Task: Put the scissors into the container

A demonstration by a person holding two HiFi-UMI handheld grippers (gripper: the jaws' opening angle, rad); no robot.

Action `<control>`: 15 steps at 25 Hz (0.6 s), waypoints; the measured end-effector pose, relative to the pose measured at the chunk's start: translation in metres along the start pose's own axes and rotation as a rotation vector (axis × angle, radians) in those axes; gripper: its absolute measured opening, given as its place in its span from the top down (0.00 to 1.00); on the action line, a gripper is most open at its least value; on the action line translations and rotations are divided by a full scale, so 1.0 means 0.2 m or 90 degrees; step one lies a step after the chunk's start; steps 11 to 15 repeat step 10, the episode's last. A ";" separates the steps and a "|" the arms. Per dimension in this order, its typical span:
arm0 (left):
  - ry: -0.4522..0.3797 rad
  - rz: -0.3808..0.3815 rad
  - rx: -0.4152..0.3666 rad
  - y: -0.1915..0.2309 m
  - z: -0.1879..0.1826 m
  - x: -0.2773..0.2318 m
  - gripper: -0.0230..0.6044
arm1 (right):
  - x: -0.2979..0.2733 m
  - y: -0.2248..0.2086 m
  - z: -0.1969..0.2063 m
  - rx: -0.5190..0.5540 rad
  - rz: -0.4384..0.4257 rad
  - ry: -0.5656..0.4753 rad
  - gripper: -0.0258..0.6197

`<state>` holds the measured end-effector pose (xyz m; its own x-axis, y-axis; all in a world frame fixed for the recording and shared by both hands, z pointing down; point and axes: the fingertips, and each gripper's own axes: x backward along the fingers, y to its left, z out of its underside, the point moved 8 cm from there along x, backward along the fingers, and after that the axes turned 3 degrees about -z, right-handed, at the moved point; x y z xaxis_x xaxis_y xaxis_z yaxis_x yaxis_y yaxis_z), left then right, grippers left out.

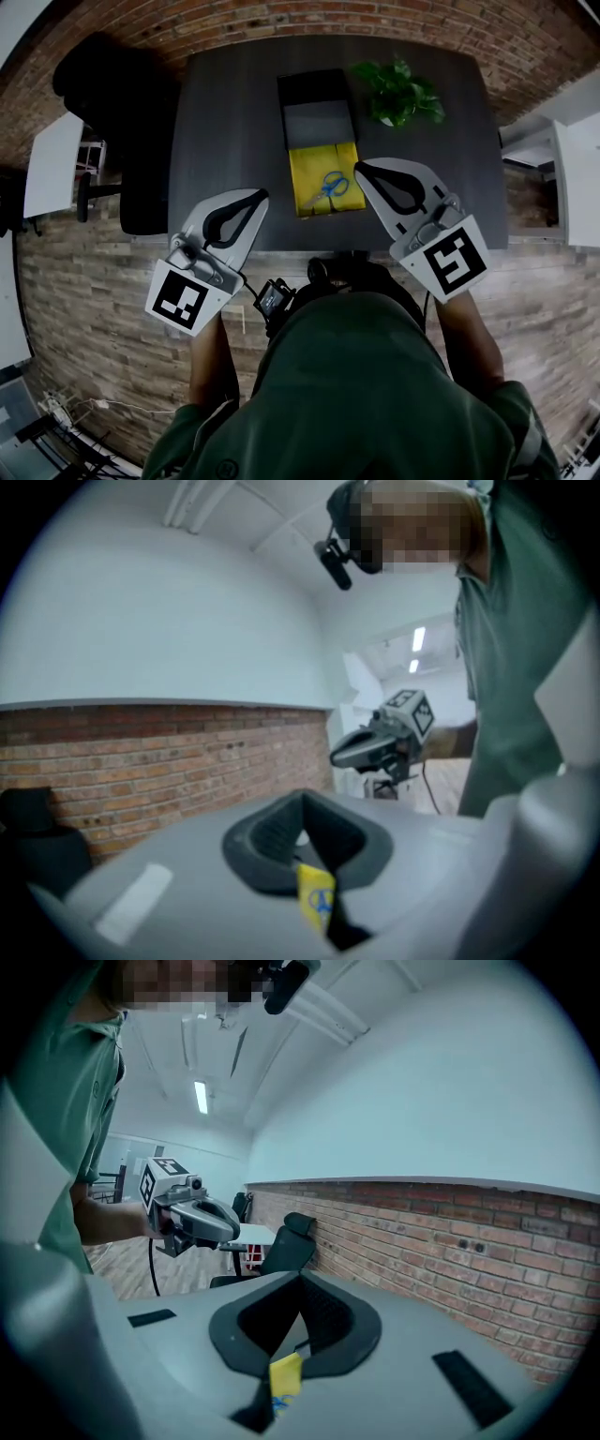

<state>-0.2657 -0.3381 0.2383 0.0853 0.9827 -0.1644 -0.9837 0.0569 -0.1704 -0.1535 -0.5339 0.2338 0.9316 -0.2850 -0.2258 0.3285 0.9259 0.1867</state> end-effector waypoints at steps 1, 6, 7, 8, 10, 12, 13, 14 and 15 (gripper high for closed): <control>-0.002 -0.002 -0.002 -0.01 0.00 0.01 0.96 | 0.01 0.00 -0.01 0.003 0.001 -0.001 0.95; -0.001 0.000 -0.004 -0.06 -0.02 0.06 0.96 | 0.09 0.03 -0.04 0.003 0.013 -0.006 0.95; 0.001 0.004 -0.006 -0.06 -0.02 0.06 0.96 | 0.11 0.03 -0.04 -0.001 0.019 -0.005 0.95; 0.003 0.008 -0.009 -0.07 -0.03 0.06 0.96 | 0.13 0.03 -0.05 -0.005 0.026 -0.004 0.95; 0.005 0.018 -0.015 -0.07 -0.05 0.06 0.96 | 0.17 0.03 -0.06 -0.012 0.042 -0.001 0.95; 0.005 0.018 -0.015 -0.07 -0.05 0.06 0.96 | 0.17 0.03 -0.06 -0.012 0.042 -0.001 0.95; 0.005 0.018 -0.015 -0.07 -0.05 0.06 0.96 | 0.17 0.03 -0.06 -0.012 0.042 -0.001 0.95; 0.005 0.018 -0.015 -0.07 -0.05 0.06 0.96 | 0.17 0.03 -0.06 -0.012 0.042 -0.001 0.95; 0.005 0.018 -0.015 -0.07 -0.05 0.06 0.96 | 0.17 0.03 -0.06 -0.012 0.042 -0.001 0.95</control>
